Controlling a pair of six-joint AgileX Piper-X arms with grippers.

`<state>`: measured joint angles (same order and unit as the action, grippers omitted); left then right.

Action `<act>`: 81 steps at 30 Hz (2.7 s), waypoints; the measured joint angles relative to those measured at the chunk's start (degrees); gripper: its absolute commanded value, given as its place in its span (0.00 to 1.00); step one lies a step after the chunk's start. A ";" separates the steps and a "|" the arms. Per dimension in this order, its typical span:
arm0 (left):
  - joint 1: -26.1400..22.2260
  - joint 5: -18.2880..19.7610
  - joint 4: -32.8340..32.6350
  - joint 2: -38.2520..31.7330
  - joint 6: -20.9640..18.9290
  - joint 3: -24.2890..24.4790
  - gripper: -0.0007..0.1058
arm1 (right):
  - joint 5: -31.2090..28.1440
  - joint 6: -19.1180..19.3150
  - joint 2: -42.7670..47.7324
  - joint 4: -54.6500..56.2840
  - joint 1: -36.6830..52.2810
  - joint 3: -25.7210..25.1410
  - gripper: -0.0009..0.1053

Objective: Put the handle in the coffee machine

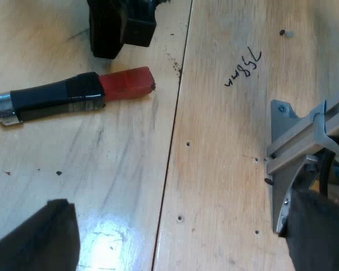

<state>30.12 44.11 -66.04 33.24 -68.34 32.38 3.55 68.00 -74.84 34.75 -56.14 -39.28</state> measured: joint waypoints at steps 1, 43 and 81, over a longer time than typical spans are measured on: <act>0.00 0.00 0.00 0.00 0.00 0.00 0.71 | 0.00 0.03 -0.10 -0.15 0.00 0.00 0.01; -2.06 -12.59 -1.42 0.00 0.17 0.00 0.71 | 10.35 -19.56 -10.00 -25.34 -12.97 -0.08 0.01; -2.06 -13.36 -8.46 0.00 0.99 9.29 0.71 | 0.36 -15.95 -20.65 -17.10 -12.97 -19.08 0.01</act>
<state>28.06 30.74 -74.50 33.24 -67.34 41.67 3.92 52.05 -95.49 17.65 -69.11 -58.36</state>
